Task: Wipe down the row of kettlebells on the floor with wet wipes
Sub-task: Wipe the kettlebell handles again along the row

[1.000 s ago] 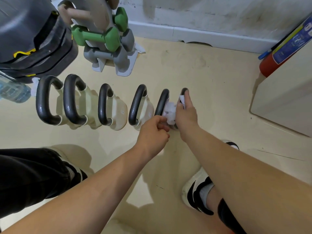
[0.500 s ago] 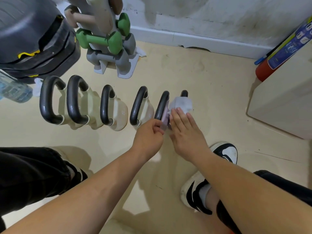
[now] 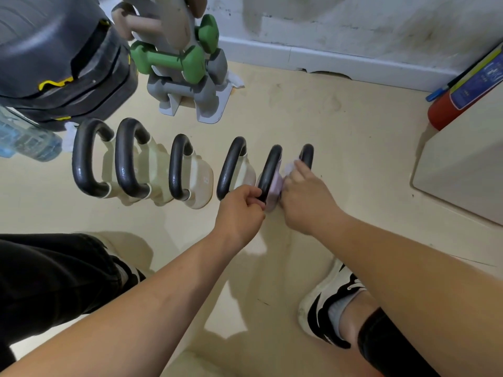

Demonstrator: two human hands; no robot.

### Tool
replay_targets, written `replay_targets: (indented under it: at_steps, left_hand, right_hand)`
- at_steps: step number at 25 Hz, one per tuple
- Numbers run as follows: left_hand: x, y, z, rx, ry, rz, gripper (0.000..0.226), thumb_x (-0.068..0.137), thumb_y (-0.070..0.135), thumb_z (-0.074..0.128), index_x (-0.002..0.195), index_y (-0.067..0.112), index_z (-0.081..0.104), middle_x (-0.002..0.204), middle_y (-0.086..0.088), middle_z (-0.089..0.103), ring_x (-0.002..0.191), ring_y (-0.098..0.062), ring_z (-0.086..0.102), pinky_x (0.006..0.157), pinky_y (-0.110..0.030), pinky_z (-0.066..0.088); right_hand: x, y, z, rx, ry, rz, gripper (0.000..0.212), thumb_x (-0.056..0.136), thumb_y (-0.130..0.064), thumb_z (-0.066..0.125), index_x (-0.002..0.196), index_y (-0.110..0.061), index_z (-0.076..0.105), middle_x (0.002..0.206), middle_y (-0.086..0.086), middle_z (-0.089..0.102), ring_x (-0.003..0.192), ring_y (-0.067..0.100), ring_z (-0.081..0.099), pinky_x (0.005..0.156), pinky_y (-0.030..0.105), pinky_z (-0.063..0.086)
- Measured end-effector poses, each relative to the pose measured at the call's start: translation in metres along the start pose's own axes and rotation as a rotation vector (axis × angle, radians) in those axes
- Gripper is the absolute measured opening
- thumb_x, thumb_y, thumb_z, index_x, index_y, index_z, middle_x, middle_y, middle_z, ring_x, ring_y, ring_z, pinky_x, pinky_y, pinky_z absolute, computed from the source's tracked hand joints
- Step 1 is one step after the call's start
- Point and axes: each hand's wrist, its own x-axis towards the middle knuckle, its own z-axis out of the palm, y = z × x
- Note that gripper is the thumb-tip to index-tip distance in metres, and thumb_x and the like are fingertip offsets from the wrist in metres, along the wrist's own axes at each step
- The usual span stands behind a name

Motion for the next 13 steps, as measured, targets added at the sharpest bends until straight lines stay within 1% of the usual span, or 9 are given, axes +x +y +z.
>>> replay_targets:
  at_steps: [2,3,5,6,8,10,11,12,13]
  left_hand:
    - [-0.004,0.0,-0.001,-0.013,-0.019,0.002,0.034,0.086,0.001,0.049,0.107,0.023,0.063,0.09,0.001,0.073,0.093,-0.026,0.072,0.09,-0.048,0.059]
    - [-0.007,-0.001,-0.002,-0.021,-0.023,0.002,0.034,0.085,0.002,0.049,0.106,0.024,0.063,0.09,0.0,0.072,0.092,-0.026,0.072,0.09,-0.048,0.059]
    - [-0.012,-0.007,-0.008,-0.026,-0.01,-0.007,0.032,0.082,0.007,0.049,0.099,0.03,0.063,0.092,-0.001,0.073,0.091,-0.025,0.072,0.089,-0.049,0.06]
    - [-0.013,-0.009,-0.011,-0.028,0.001,-0.016,0.031,0.08,0.01,0.05,0.095,0.034,0.062,0.092,0.0,0.073,0.091,-0.024,0.072,0.089,-0.049,0.06]
    - [-0.013,-0.013,-0.018,-0.047,0.029,-0.03,0.027,0.076,0.014,0.049,0.089,0.033,0.063,0.092,0.0,0.074,0.09,-0.026,0.072,0.088,-0.05,0.06]
    - [-0.011,-0.013,-0.024,-0.09,0.049,-0.038,0.027,0.074,0.015,0.049,0.091,0.031,0.064,0.095,-0.003,0.074,0.089,-0.028,0.072,0.086,-0.052,0.06]
    - [-0.008,-0.013,-0.026,-0.113,0.053,-0.04,0.029,0.074,0.016,0.05,0.095,0.03,0.063,0.097,-0.004,0.074,0.089,-0.027,0.073,0.086,-0.052,0.06]
    - [-0.006,-0.012,-0.028,-0.134,0.058,-0.039,0.031,0.073,0.018,0.049,0.099,0.029,0.062,0.098,-0.006,0.074,0.087,-0.025,0.073,0.087,-0.052,0.06]
    - [-0.004,-0.011,-0.03,-0.152,0.065,-0.032,0.031,0.074,0.019,0.049,0.101,0.028,0.062,0.098,-0.006,0.074,0.086,-0.024,0.073,0.088,-0.051,0.06]
  right_hand:
    - [-0.017,-0.008,-0.004,-0.053,-0.045,-0.09,0.038,0.083,-0.024,0.046,0.107,-0.013,0.073,0.11,0.011,0.068,0.124,0.037,0.046,0.118,0.05,0.014]
    - [-0.022,-0.009,-0.008,-0.033,-0.028,-0.098,0.035,0.081,-0.016,0.047,0.105,-0.012,0.073,0.104,0.009,0.068,0.117,0.036,0.05,0.114,0.049,0.023]
    - [-0.025,-0.015,-0.024,0.148,0.002,-0.029,0.047,0.072,-0.003,0.038,0.106,-0.012,0.07,0.089,0.004,0.065,0.095,0.032,0.058,0.091,0.045,0.043]
    - [-0.025,-0.02,-0.035,0.315,0.052,0.056,0.05,0.071,-0.002,0.037,0.109,-0.015,0.067,0.086,0.0,0.062,0.089,0.031,0.059,0.081,0.042,0.045]
    - [-0.017,-0.026,-0.057,0.743,0.154,0.301,0.042,0.078,-0.008,0.044,0.107,-0.028,0.067,0.09,-0.004,0.061,0.091,0.029,0.061,0.085,0.04,0.048]
    - [0.002,-0.017,-0.076,1.166,0.239,0.6,0.042,0.082,-0.012,0.048,0.115,-0.029,0.067,0.109,-0.001,0.068,0.104,0.026,0.063,0.094,0.035,0.049]
    - [0.011,-0.008,-0.084,1.275,0.311,0.701,0.044,0.083,-0.013,0.049,0.121,-0.028,0.066,0.118,0.0,0.067,0.111,0.025,0.062,0.096,0.031,0.048]
    - [0.019,0.001,-0.089,1.27,0.4,0.741,0.044,0.085,-0.014,0.048,0.124,-0.027,0.064,0.125,0.0,0.065,0.117,0.023,0.059,0.098,0.029,0.046]
    - [0.027,0.008,-0.093,1.185,0.462,0.711,0.044,0.088,-0.014,0.047,0.128,-0.027,0.062,0.13,-0.002,0.063,0.121,0.021,0.056,0.099,0.029,0.044]
